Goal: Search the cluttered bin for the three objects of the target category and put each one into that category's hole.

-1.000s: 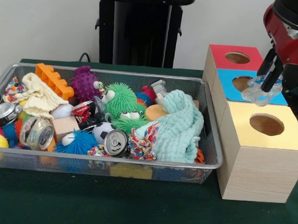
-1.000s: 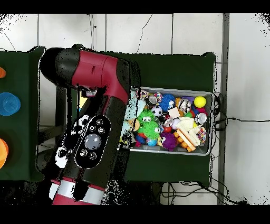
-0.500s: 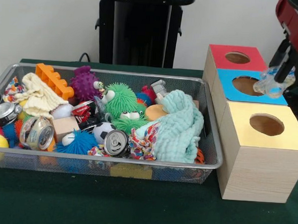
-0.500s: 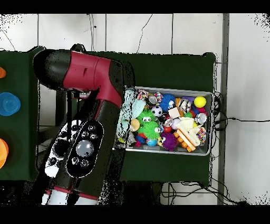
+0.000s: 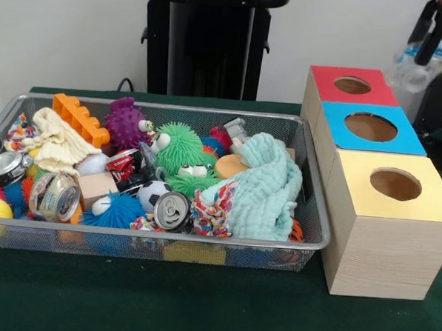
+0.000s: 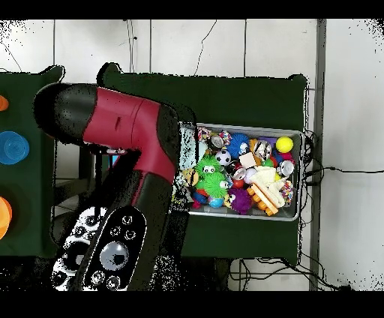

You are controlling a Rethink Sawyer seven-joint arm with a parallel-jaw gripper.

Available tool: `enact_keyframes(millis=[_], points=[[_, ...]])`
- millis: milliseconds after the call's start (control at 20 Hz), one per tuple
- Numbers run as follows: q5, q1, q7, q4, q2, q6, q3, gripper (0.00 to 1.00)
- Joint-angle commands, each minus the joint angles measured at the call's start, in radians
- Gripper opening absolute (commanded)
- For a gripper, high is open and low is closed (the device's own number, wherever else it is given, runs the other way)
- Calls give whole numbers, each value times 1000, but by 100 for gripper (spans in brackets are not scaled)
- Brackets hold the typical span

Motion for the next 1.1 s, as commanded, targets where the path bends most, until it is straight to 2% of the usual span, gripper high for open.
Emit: enact_keyframes(millis=[50, 200, 350, 700, 850, 1100], points=[[-73, -18, 47, 281, -77, -38, 26, 0], [-93, -22, 8, 345, -90, -108, 33, 0], [-108, -24, -1, 376, -95, -147, 41, 0], [-125, -14, 40, 423, -79, -218, 66, 0], [-119, -3, 76, 431, -64, -247, 75, 0], [-101, 14, 134, 394, -34, -227, 80, 0]])
